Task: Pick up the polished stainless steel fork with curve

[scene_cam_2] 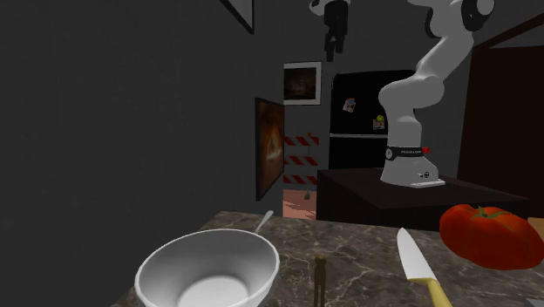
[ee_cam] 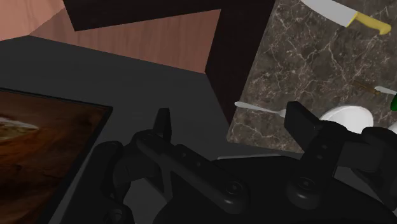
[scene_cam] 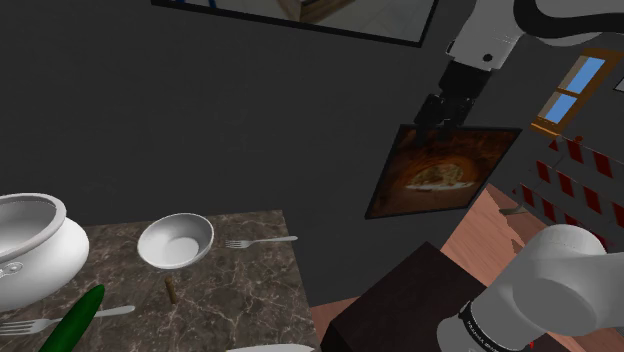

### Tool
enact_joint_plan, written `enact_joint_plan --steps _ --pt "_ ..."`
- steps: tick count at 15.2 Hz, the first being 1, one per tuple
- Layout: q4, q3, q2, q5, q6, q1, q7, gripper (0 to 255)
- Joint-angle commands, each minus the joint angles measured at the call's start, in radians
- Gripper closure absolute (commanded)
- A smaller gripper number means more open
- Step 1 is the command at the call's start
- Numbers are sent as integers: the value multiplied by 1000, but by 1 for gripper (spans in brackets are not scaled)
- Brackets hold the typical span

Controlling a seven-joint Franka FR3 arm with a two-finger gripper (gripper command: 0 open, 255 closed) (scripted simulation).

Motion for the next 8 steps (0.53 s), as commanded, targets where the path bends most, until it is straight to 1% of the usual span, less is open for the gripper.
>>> enact_joint_plan --steps 1,8 --pt "0 0 0 0 0 0 0 0" --pt "-62 4 174 1 237 54 -120 0"
